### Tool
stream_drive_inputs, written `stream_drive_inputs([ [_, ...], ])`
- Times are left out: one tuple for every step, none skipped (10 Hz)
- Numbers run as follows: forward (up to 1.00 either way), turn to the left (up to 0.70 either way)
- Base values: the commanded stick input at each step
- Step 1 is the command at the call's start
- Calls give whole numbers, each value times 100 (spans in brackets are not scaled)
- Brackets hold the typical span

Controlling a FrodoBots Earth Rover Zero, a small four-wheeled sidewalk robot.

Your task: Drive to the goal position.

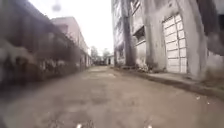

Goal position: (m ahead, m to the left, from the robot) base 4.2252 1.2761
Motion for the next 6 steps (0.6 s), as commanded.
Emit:
stream_drive_inputs([
  [100, 10],
  [100, 10],
  [100, 10],
  [100, 10],
  [100, 10],
  [100, 10],
])
